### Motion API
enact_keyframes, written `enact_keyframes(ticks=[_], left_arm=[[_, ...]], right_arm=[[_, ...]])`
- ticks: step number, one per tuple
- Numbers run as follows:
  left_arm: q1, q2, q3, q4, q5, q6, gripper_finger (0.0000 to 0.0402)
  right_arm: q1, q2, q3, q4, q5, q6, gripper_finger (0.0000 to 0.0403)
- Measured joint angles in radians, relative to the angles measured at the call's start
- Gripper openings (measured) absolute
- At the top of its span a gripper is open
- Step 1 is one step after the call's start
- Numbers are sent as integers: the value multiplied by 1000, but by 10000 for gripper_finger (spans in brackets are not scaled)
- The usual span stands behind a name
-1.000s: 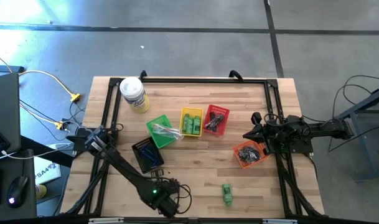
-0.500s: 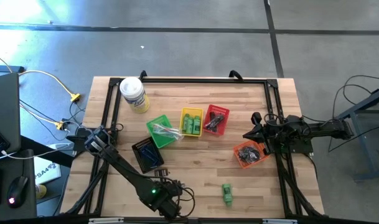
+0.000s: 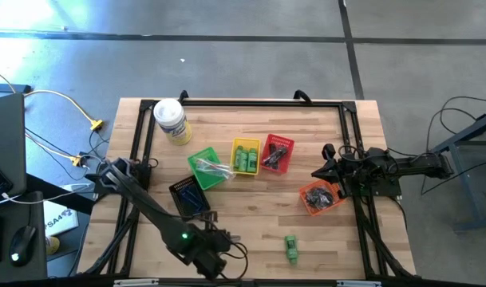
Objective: Pick & Place Travel size toiletries
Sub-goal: Put the black comb into the red bin
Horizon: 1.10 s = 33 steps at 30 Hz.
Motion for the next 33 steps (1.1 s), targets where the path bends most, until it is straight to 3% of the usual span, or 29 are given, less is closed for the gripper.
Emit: enact_keyframes(ticks=[10,21,27,33], left_arm=[[0,-160,2,11,-78,195,0],[1,-412,-12,-91,-146,235,0],[1,-599,-173,-74,-172,236,0],[7,-858,-471,86,-182,257,0]], right_arm=[[0,0,0,0,-7,1,2],[0,0,0,0,-7,4,2],[0,0,0,0,-7,4,2],[0,0,0,0,-3,4,2]])
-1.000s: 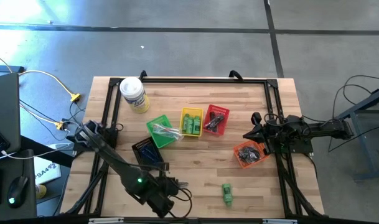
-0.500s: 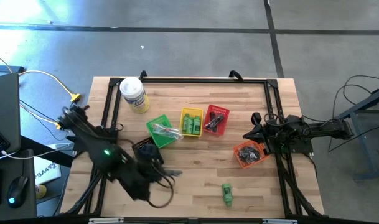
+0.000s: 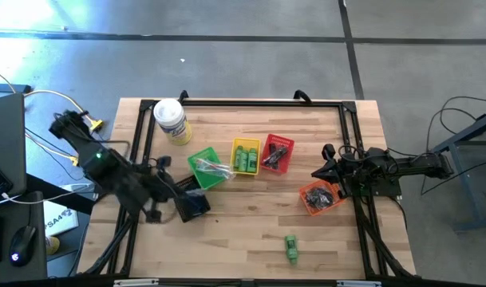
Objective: Pick & Place Travel size toiletries
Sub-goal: Put the black comb into the red bin
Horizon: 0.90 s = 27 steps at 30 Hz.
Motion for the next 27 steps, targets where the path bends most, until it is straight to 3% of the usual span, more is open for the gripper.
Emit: enact_keyframes(ticks=[5,12,20,27], left_arm=[[73,-232,-273,174,45,30,0],[179,-485,-580,402,232,162,0],[297,-589,-746,520,453,277,0],[384,-629,-849,606,522,341,0]], right_arm=[[0,0,0,3,7,0,2],[0,0,0,3,59,-6,2],[0,0,0,4,112,-33,2],[0,0,0,20,111,-34,2]])
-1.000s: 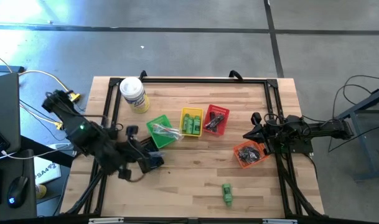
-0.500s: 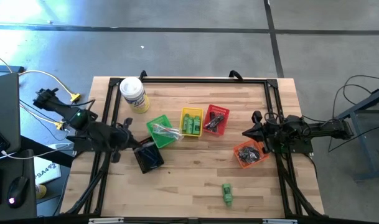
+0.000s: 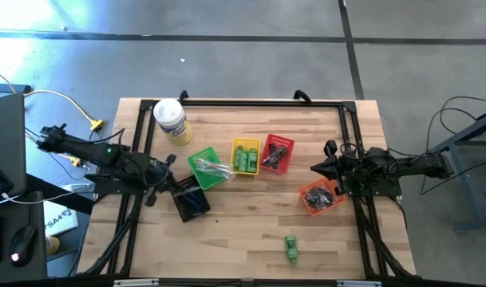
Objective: Pick & Place Travel size toiletries
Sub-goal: Put the black comb into the red bin
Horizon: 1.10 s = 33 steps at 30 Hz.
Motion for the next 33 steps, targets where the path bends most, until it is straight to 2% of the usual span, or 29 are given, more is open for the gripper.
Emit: enact_keyframes(ticks=[8,15,23,33], left_arm=[[57,-112,-123,147,2,-4,0],[54,-138,-237,286,-4,-9,0],[54,-137,-288,327,-5,-25,0],[54,-137,-292,332,-5,-22,0]], right_arm=[[0,0,0,-19,-20,5,2],[0,0,0,-18,-30,7,2],[0,0,0,-18,-31,8,2],[0,0,0,-17,-31,27,2]])
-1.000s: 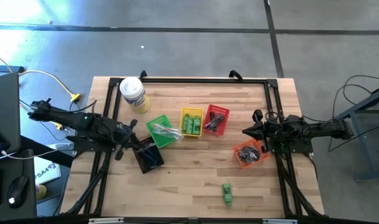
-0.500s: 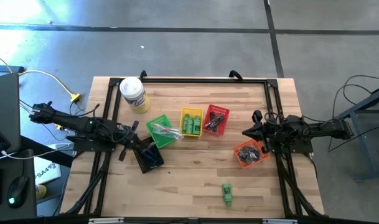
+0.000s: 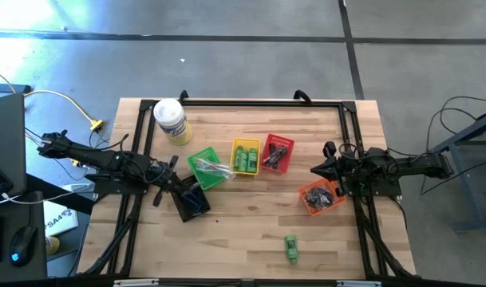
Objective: Pick & Place Travel size toiletries
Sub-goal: Put the black comb into the red bin
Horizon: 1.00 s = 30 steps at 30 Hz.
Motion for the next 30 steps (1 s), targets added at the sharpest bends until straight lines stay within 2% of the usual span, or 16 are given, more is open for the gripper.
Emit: enact_keyframes(ticks=[20,30], left_arm=[[0,0,0,13,-4,-8,0],[0,6,12,53,-79,-87,0]], right_arm=[[0,0,0,0,0,0,2],[0,0,0,0,0,-1,2]])
